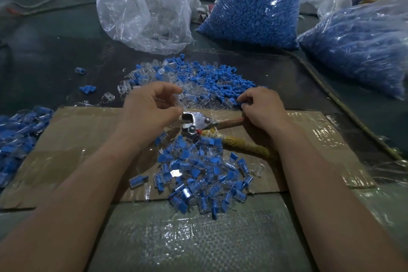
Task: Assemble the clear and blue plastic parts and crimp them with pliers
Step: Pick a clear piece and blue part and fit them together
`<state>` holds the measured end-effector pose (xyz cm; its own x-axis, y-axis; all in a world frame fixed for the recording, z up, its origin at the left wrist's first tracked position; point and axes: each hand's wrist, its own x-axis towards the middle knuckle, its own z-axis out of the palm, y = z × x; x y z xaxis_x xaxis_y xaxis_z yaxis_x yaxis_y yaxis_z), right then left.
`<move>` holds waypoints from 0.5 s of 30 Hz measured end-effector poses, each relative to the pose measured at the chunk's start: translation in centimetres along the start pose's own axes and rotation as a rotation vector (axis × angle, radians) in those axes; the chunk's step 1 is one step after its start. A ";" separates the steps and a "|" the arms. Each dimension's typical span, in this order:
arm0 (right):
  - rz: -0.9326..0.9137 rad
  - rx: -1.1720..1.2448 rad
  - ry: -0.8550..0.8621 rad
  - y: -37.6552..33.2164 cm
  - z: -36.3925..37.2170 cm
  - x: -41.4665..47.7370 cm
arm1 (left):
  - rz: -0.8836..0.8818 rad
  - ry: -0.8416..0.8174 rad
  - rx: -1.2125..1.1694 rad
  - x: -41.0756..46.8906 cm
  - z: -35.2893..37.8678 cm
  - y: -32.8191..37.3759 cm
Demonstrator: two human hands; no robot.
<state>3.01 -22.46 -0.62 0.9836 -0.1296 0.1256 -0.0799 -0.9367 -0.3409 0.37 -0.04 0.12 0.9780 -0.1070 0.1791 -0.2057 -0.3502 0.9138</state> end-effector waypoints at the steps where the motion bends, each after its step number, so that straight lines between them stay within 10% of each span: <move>1: -0.002 0.015 -0.001 0.0 0.0 0.0 | -0.002 0.002 -0.007 0.0 0.0 0.0; 15: -0.086 0.482 0.098 -2.1 -2.0 -2.3 | -0.017 0.035 -0.020 0.0 0.1 0.3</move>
<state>0.58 -20.86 1.71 0.9617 -0.1099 0.2513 0.1075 -0.6918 -0.7141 0.28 -0.21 0.34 0.9819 -0.0687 0.1763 -0.1891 -0.3325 0.9240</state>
